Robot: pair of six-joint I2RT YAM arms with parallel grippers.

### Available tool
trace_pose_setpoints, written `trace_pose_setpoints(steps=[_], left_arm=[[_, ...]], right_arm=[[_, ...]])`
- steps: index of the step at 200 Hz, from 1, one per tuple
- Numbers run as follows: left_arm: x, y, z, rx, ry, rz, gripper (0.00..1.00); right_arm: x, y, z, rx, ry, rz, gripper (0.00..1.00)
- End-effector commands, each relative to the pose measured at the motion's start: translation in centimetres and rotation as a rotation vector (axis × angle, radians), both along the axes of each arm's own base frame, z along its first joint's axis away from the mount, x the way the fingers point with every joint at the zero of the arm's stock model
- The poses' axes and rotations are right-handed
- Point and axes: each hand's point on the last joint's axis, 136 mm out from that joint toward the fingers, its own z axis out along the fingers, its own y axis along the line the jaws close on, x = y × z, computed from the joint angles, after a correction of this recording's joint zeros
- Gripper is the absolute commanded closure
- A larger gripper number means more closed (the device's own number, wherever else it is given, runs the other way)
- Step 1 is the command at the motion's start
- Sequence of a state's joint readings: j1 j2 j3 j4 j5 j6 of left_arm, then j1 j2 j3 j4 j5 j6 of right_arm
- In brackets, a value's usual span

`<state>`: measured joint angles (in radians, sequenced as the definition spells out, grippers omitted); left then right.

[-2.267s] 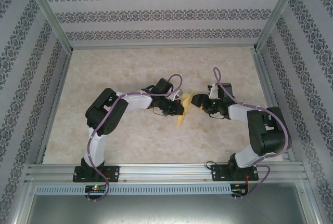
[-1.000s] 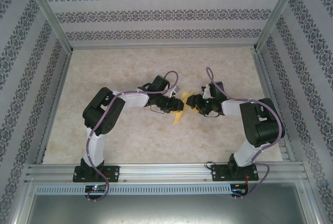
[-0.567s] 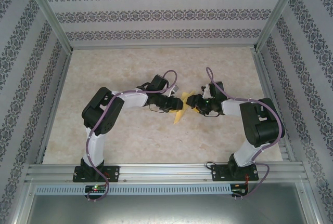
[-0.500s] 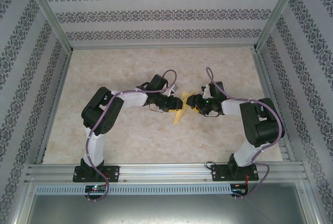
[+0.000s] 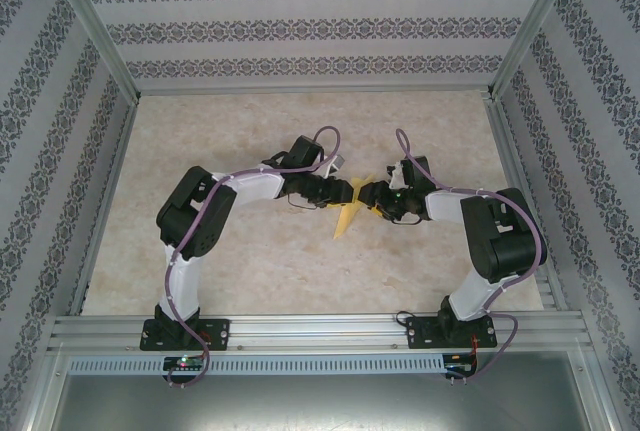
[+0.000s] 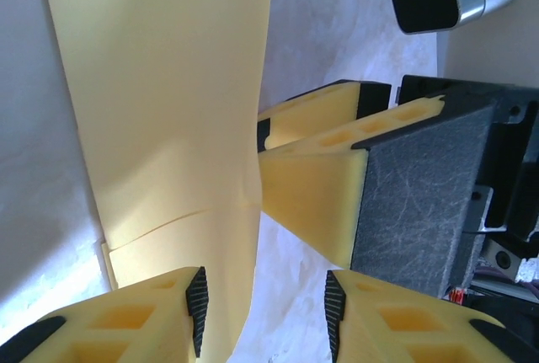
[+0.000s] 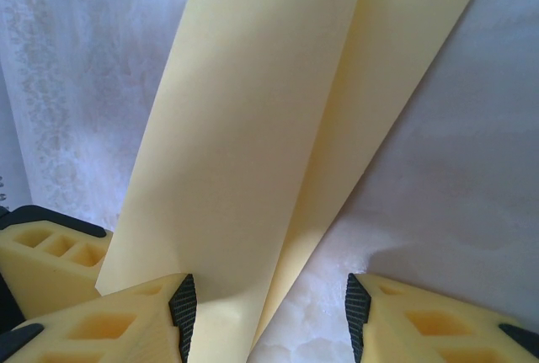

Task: Fold a paper plane with a square sheet of paper (fold left side to right side)
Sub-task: Fold the wing for the fifth time at the center of the table.

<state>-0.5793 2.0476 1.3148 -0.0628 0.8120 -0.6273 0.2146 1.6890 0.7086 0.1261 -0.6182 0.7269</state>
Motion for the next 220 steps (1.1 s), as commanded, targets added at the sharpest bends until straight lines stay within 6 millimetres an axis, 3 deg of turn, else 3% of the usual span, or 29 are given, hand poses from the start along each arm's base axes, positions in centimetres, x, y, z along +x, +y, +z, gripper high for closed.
trace_pose_setpoints(steps=[1, 121, 220], left_arm=[[0.9, 0.0, -0.2, -0.011, -0.012, -0.014, 0.59], [1.8, -0.6, -0.3, -0.036, -0.041, -0.018, 1.00], [2.0, -0.3, -0.4, -0.042, -0.041, -0.015, 1.00]], right_arm=[[-0.2, -0.3, -1.9, -0.070, 0.013, 0.010, 0.47], [-0.2, -0.3, -1.6, -0.071, 0.007, 0.017, 0.47], [0.0, -0.4, -1.5, -0.084, 0.004, 0.019, 0.47]])
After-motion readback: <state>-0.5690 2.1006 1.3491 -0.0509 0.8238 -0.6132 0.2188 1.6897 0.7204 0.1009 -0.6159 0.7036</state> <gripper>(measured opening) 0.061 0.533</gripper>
